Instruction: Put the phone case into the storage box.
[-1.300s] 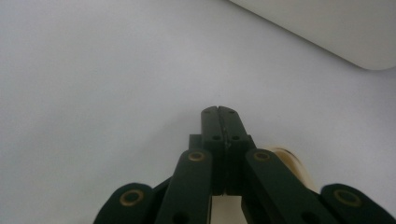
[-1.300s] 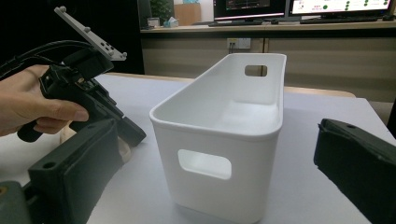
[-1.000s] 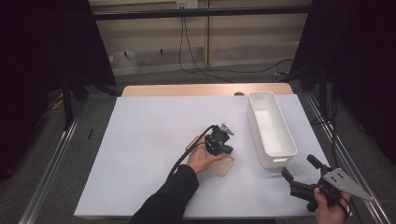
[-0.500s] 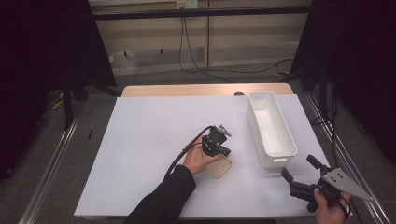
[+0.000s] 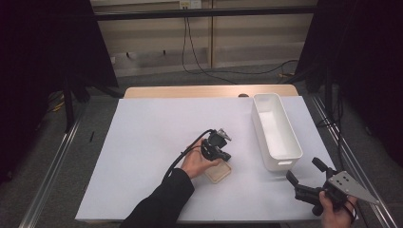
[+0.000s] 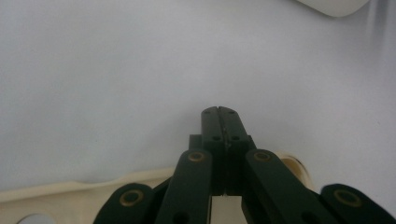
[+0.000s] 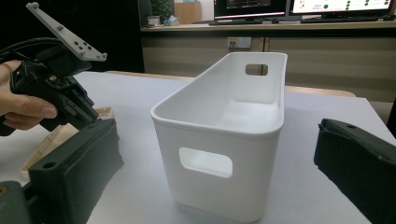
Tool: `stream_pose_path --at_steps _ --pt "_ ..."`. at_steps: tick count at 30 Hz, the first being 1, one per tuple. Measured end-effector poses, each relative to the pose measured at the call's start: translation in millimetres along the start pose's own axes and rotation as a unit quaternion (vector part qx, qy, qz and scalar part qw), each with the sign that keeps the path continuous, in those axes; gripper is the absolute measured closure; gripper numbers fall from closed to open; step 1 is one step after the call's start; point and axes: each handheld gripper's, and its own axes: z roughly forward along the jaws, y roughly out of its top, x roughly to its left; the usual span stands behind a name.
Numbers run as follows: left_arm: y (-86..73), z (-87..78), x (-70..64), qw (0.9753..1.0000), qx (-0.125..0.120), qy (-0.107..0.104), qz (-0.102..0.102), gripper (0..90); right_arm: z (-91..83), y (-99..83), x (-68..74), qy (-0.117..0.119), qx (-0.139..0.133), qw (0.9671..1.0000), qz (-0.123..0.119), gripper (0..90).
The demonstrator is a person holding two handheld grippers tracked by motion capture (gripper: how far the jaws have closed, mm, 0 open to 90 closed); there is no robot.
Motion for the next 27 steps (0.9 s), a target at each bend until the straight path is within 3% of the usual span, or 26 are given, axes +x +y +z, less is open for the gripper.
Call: stream_pose_path --at_steps 9,19,27 --pt "-7.4 -5.3 0.3 0.9999 -0.003 -0.002 -0.011 90.0 0.3 0.1 0.8 -0.009 0.001 0.9999 -0.005 0.0" --pt "-18.1 -10.9 -0.7 0.9998 -0.016 -0.003 -0.012 90.0 0.6 0.7 1.6 -0.016 0.006 0.9998 -0.011 0.0" --pt "-24.6 -16.8 -0.4 0.9999 -0.009 -0.009 -0.009 90.0 0.6 0.5 1.8 -0.015 0.006 0.9998 -0.012 0.0"
